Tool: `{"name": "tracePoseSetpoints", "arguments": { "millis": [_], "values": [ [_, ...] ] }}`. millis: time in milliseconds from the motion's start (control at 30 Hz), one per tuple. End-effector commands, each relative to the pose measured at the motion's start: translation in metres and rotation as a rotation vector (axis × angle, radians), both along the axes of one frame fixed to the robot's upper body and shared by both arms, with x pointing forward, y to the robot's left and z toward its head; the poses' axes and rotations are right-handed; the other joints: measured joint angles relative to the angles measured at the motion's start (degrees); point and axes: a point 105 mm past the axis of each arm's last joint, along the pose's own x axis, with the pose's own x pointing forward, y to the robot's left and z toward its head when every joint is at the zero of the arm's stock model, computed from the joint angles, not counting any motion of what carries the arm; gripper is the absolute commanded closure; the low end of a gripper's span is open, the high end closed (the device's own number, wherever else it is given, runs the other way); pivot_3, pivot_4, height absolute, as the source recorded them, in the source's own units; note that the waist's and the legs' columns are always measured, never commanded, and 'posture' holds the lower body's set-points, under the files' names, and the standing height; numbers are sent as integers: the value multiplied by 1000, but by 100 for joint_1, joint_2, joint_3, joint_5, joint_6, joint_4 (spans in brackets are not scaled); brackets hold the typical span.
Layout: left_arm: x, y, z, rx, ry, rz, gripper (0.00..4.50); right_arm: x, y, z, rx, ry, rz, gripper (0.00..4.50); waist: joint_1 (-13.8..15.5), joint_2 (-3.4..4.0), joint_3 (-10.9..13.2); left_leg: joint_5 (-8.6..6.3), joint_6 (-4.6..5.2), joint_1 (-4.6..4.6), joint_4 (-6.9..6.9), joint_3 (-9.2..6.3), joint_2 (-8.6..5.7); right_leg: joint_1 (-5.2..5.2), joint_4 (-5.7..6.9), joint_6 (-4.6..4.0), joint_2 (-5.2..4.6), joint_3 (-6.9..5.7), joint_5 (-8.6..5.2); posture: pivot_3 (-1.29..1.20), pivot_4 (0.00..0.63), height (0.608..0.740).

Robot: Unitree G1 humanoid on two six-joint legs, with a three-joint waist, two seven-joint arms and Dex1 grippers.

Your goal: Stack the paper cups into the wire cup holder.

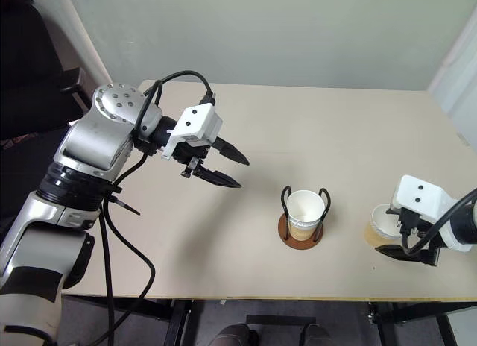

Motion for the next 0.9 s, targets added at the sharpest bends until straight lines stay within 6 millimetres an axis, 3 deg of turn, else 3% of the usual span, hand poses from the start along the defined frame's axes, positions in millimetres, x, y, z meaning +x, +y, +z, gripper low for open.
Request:
{"name": "tracePoseSetpoints", "arguments": {
  "millis": [33, 233, 267, 333, 567, 700, 800, 900],
  "values": [
    [-4, 1, 9, -19, -43, 6, 1882, 7, -2, 0, -65, -23, 35, 43, -4, 0, 0, 0, 0, 1, 0, 0, 0, 0, 1, 0, 0, 1, 0, 0, 150, 740],
    [-5, 0, 3, -21, -35, 13, 1882, 18, 2, -20, -115, -26, 92, 43, -18, -1, 0, 0, 0, 3, 0, 0, 1, 0, 1, 1, 0, 0, 1, 0, 150, 740],
    [-5, -1, 3, -22, -34, 13, 1882, 20, 2, -21, -123, -32, 98, 203, -18, -1, 0, 0, 0, 2, 0, 1, 0, 0, 1, 2, 0, 0, 1, 0, 150, 740],
    [-6, 0, 3, -28, -31, 12, 1882, 23, 3, -23, -134, -41, 110, 634, -17, -1, 0, -1, 1, 2, 0, 0, 0, 0, 0, 3, 0, 1, 1, 0, 150, 740],
    [-6, 4, -1, -25, -25, 14, 1882, 24, 2, -13, -154, -61, 139, 3081, -17, -1, 1, -1, 1, 1, -1, -2, 1, 0, -1, 3, 0, 1, 2, 0, 150, 740],
    [-6, 13, -4, -11, -21, 26, 1882, 23, 6, 44, -186, -156, 231, 4404, -25, 2, 2, -1, 1, 1, -1, 1, 0, -1, 0, 2, -1, 3, 1, 0, 150, 740],
    [-5, 15, -6, -7, -19, 29, 1882, 23, 19, 84, -162, -224, 287, 4465, -52, 4, 2, 0, 1, 1, -4, 9, 0, -6, 2, -1, 0, 7, 0, 0, 150, 740],
    [-6, 15, -6, -3, -18, 27, 1882, 18, 45, 122, -134, -285, 410, 4465, -78, -1, 1, -2, 1, 2, -9, -3, 4, -3, -3, -12, 5, 2, -6, 0, 150, 740]
  ]
}}
